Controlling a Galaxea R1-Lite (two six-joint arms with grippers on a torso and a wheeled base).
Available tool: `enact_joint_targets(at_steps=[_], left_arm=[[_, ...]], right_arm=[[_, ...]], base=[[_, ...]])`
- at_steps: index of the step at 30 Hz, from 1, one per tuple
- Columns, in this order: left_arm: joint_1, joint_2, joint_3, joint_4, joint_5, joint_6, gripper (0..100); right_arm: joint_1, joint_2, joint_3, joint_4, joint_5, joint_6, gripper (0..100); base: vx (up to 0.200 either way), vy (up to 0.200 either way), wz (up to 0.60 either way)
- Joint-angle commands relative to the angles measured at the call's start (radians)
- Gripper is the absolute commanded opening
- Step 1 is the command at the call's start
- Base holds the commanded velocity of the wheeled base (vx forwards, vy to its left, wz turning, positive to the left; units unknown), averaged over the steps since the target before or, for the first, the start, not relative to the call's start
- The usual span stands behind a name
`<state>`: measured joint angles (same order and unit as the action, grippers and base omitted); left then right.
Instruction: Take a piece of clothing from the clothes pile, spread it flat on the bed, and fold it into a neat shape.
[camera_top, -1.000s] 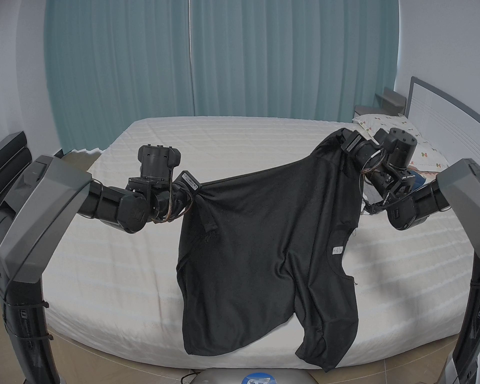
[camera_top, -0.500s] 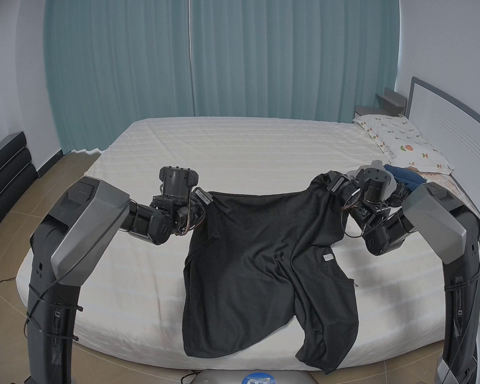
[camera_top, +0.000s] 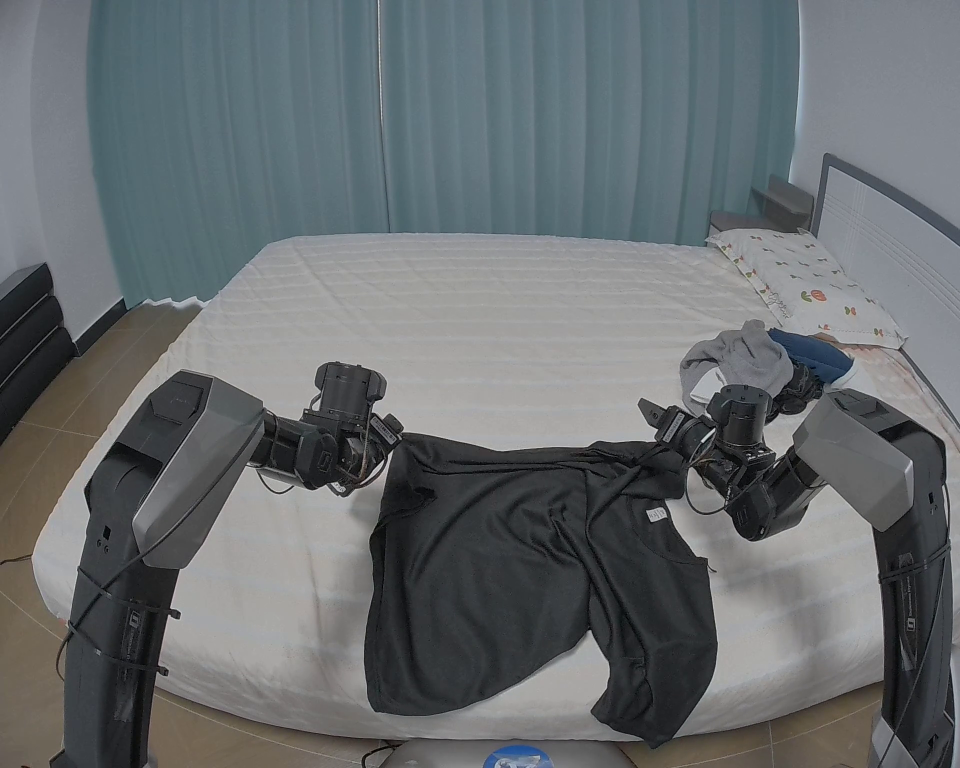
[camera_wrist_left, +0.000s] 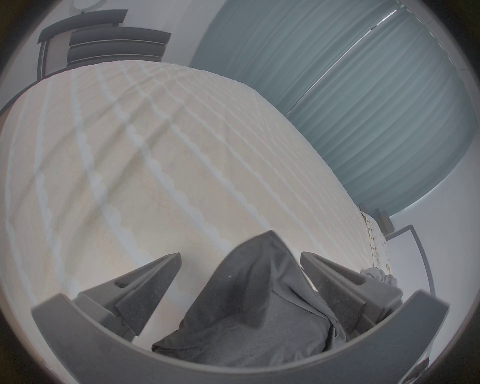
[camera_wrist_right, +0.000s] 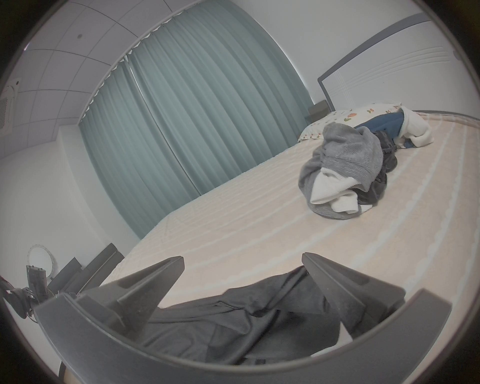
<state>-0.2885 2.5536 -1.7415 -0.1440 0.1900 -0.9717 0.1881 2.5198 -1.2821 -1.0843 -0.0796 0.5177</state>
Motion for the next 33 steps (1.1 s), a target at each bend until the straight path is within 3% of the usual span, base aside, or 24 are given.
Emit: enact_joint_targets(at_steps=[1,8,16,20,22,23,25,26,33], left_arm=[[0.015,-0.003,-0.013,0.018,-0.006,0.001,100],[0.035,-0.072,0.019,0.101,-0.017,-0.022,100],[0.035,-0.297,0.35,0.035,-0.196,-0.038,100],[0.028,-0.4,0.545,-0.052,-0.239,-0.041,100],[0.025,-0.447,0.66,-0.127,-0.259,-0.041,100],[0.017,-0.493,0.775,-0.215,-0.262,-0.055,100],[0.012,-0.51,0.823,-0.253,-0.264,-0.071,100],[0.003,-0.55,0.921,-0.335,-0.268,-0.127,100],[-0.057,-0.59,1.189,-0.574,-0.268,-0.183,100]], right_arm=[[-0.03,-0.045,0.047,0.014,0.015,-0.001,100],[-0.048,-0.127,0.221,0.003,0.089,0.008,100],[-0.09,-0.269,0.534,-0.022,0.192,0.059,100],[-0.107,-0.326,0.665,-0.023,0.215,0.101,100],[-0.122,-0.351,0.722,-0.023,0.264,0.122,100],[-0.145,-0.365,0.785,-0.023,0.323,0.122,100],[-0.153,-0.368,0.81,-0.025,0.345,0.117,100],[-0.16,-0.36,0.846,-0.026,0.38,0.116,100],[-0.151,-0.251,0.876,-0.079,0.386,0.127,100]], base=[[0.0,0.0,0.0],[0.0,0.0,0.0],[0.0,0.0,0.0],[0.0,0.0,0.0],[0.0,0.0,0.0],[0.0,0.0,0.0],[0.0,0.0,0.0],[0.0,0.0,0.0],[0.0,0.0,0.0]])
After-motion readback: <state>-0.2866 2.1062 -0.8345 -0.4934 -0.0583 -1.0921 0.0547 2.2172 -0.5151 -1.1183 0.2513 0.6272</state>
